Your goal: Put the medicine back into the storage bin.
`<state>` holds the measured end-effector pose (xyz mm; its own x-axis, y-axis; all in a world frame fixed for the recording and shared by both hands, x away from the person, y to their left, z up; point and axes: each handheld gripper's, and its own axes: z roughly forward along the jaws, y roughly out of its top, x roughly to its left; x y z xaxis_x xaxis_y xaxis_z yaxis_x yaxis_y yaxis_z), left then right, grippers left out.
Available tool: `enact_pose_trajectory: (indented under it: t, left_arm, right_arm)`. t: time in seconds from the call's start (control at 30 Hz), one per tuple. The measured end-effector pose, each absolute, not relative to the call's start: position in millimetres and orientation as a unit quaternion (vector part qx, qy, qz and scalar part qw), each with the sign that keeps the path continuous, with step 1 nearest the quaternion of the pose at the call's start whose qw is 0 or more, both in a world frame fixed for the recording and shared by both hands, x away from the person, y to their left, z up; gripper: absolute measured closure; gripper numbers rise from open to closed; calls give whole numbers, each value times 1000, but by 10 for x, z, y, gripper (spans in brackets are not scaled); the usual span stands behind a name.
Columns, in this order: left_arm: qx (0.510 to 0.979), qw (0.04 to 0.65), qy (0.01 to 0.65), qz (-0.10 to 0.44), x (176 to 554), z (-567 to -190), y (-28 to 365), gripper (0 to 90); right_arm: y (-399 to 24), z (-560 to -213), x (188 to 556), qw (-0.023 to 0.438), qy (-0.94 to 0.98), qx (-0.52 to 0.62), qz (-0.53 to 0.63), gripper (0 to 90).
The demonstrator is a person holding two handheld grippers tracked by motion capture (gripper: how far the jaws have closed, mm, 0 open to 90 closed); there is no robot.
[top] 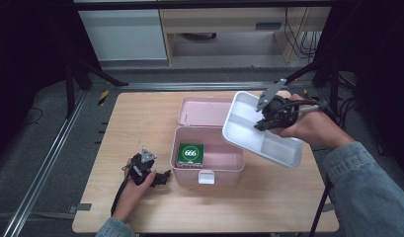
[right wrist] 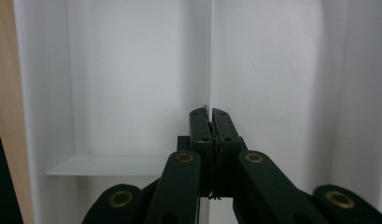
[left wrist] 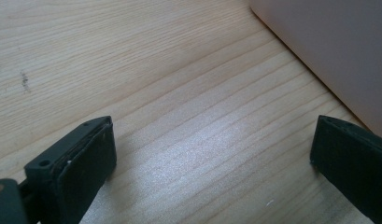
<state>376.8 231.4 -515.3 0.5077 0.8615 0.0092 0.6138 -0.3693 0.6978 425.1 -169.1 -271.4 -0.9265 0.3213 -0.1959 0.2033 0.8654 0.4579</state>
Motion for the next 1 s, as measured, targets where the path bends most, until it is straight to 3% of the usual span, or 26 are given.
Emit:
enact_pose_trajectory:
  t: [0.6, 1.0]
  left_arm:
    - [805, 325, 458, 190, 3768, -5153, 2313, 0]
    - [805, 325, 458, 190, 3768, -5153, 2313, 0]
  right_arm:
    - [-665, -2810, 4365, 103, 973, 61, 198, 898]
    - [-333, -2986, 4358, 82, 978, 36, 188, 898]
